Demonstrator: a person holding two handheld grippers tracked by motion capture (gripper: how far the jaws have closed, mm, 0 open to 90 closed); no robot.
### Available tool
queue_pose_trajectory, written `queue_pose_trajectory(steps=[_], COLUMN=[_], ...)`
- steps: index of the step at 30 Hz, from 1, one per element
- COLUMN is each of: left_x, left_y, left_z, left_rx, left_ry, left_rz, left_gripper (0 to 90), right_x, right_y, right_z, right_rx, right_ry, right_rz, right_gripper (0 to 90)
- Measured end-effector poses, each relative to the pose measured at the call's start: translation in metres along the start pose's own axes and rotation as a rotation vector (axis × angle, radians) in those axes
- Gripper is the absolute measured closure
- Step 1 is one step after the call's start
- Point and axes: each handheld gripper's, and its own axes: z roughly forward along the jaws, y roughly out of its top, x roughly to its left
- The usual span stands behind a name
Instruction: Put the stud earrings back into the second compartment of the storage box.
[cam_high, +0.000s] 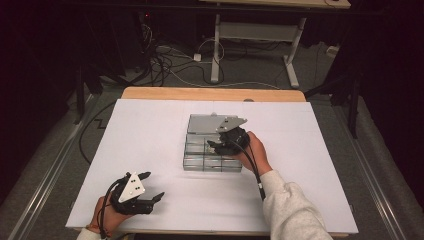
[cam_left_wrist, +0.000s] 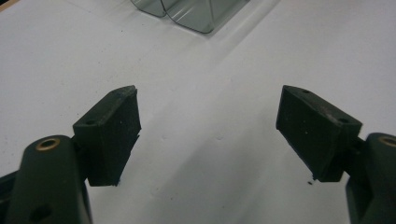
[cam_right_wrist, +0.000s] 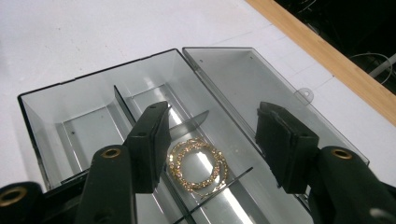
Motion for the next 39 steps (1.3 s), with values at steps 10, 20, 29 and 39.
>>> queue_pose_trajectory(steps=[10,20,29,39], left_x=[0.000,-0.001,-0.001,0.000], left_y=[0.000,0.000,0.000,0.000], left_z=[0.000,0.001,0.001,0.001], left_rx=[0.004,0.004,0.007,0.007], left_ry=[0.006,0.009,0.008,0.013], left_rz=[0.001,0.001,-0.002,-0.002], left_gripper=[21.4,21.4,21.4,21.5], right_x=[0.003,0.000,0.000,0.002], right_y=[-0.002,-0.015,-0.024,-0.039], right_z=[-0.014,-0.027,-0.041,-0.059], right_rx=[-0.043,-0.071,-0.093,-0.136], right_ry=[-0.021,-0.040,-0.055,-0.073], right_rz=[-0.017,0.016,0.032,0.039], right_gripper=[44.2,40.5,36.4,33.9])
